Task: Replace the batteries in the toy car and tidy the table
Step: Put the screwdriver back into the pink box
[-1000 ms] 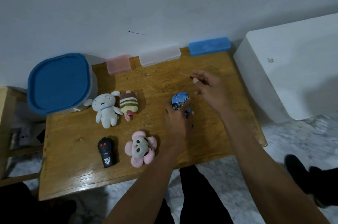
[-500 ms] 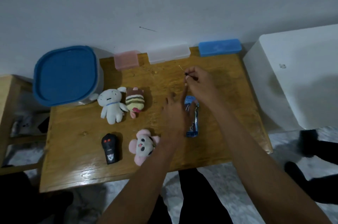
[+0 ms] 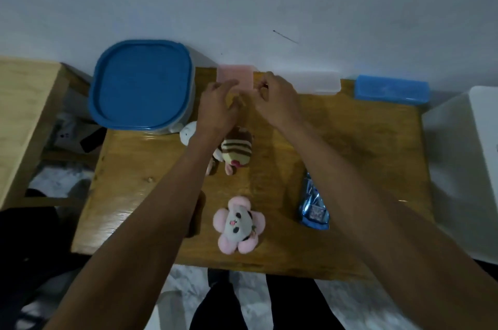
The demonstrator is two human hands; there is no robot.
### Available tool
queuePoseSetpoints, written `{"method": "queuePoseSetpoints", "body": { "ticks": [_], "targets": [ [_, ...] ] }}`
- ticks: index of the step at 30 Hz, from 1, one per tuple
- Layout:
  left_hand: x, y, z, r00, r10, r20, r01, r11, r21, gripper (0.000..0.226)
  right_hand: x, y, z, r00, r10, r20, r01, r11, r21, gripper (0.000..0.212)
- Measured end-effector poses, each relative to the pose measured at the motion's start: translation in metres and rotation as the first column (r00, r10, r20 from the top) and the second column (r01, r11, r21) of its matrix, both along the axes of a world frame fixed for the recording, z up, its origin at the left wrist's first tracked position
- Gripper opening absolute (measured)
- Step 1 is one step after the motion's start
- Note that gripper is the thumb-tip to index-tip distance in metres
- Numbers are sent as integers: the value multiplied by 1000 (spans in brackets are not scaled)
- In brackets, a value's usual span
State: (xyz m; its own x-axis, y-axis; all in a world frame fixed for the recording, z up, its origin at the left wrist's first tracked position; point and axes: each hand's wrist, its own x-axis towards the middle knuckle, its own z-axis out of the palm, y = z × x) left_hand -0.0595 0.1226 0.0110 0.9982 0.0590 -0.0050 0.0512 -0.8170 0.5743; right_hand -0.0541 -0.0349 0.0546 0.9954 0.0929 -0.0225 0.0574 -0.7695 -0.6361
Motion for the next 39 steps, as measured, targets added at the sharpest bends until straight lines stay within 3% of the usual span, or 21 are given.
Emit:
{"method": "queuePoseSetpoints", "body": {
  "ticks": [6, 12, 23, 28, 33, 39],
  "targets": [
    [28, 7, -13, 997, 56, -50, -60, 995, -74, 55, 35, 20, -33, 998, 60, 4, -60, 996, -71, 40],
    [49, 14, -32, 992, 99, -82, -107, 989, -100, 56, 56, 28, -58, 998, 64, 5, -63, 991, -121, 49],
    [57, 20, -37, 997, 62, 45, -59, 995, -78, 51, 62, 32, -66, 988, 81, 130, -65, 990, -122, 28],
    [53, 23, -38, 993, 46, 112, -33, 993, -111, 79, 74, 33, -42, 974, -61, 217, 76, 995, -62, 26],
    [50, 25, -37, 983, 35, 180, -14, 993, -117, 77, 86, 43, -31, 972, -197, 125, 201, 979, -24, 27],
    [61, 34, -41, 993, 14, 120, 3, 991, -137, 86, 75, 40, -39, 979, -99, 178, 65, 981, 184, 13]
  ]
}}
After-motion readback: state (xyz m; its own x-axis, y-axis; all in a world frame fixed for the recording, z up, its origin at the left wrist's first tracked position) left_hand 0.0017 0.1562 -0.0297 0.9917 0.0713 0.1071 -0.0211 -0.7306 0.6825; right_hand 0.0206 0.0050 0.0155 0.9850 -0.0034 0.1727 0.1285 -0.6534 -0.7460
